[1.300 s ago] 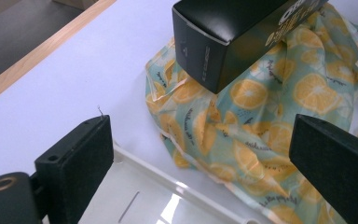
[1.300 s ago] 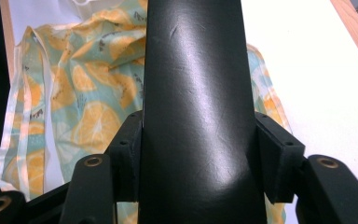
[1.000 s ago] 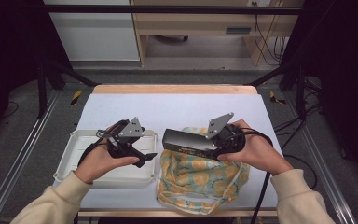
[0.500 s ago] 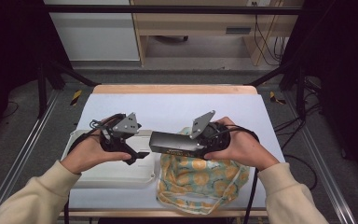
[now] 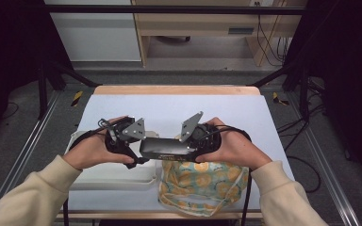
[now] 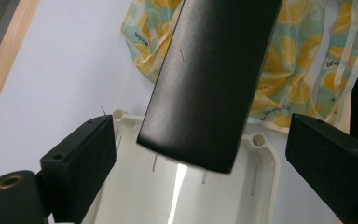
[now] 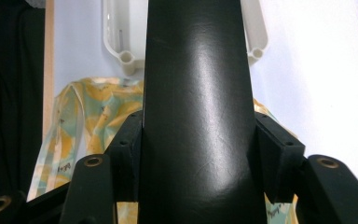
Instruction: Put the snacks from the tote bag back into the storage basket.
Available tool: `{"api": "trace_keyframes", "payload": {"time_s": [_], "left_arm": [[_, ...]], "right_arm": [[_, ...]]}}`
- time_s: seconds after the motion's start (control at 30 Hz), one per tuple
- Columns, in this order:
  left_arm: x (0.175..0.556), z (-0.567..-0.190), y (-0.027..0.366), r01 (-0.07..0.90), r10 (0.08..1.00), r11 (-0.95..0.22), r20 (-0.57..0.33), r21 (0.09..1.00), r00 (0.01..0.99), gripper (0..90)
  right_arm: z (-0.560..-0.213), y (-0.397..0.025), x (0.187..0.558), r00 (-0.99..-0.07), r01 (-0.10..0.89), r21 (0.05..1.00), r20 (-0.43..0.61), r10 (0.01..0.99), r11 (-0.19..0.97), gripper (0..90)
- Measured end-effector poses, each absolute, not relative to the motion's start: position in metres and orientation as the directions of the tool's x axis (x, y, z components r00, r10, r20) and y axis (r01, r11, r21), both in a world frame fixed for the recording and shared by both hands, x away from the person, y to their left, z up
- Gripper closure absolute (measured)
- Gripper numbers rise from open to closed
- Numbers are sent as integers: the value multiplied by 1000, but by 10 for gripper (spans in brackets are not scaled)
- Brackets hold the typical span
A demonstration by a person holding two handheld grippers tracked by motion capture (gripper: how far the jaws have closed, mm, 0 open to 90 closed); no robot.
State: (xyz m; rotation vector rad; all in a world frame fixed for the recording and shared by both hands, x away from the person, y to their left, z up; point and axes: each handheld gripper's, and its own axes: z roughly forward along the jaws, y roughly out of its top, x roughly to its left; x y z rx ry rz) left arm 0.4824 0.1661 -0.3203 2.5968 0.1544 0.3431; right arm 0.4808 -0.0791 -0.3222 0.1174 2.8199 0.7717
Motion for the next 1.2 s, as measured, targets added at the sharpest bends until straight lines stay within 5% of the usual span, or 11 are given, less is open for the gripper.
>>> {"api": "trace_keyframes", "payload": {"time_s": [0.63,0.8,1.2], "left_arm": [[484,-333,147,-41,20,-942,179,334,984,292],[483,-336,143,-61,-6,-947,173,314,985,388],[481,-338,145,-66,-12,-945,166,319,986,434]], "right_arm": [[-322,-56,474,-985,-33,479,-163,52,877,430],[-322,-54,474,-985,-32,472,-163,51,881,430],[-332,-57,476,-988,-31,478,-149,47,878,372]]}}
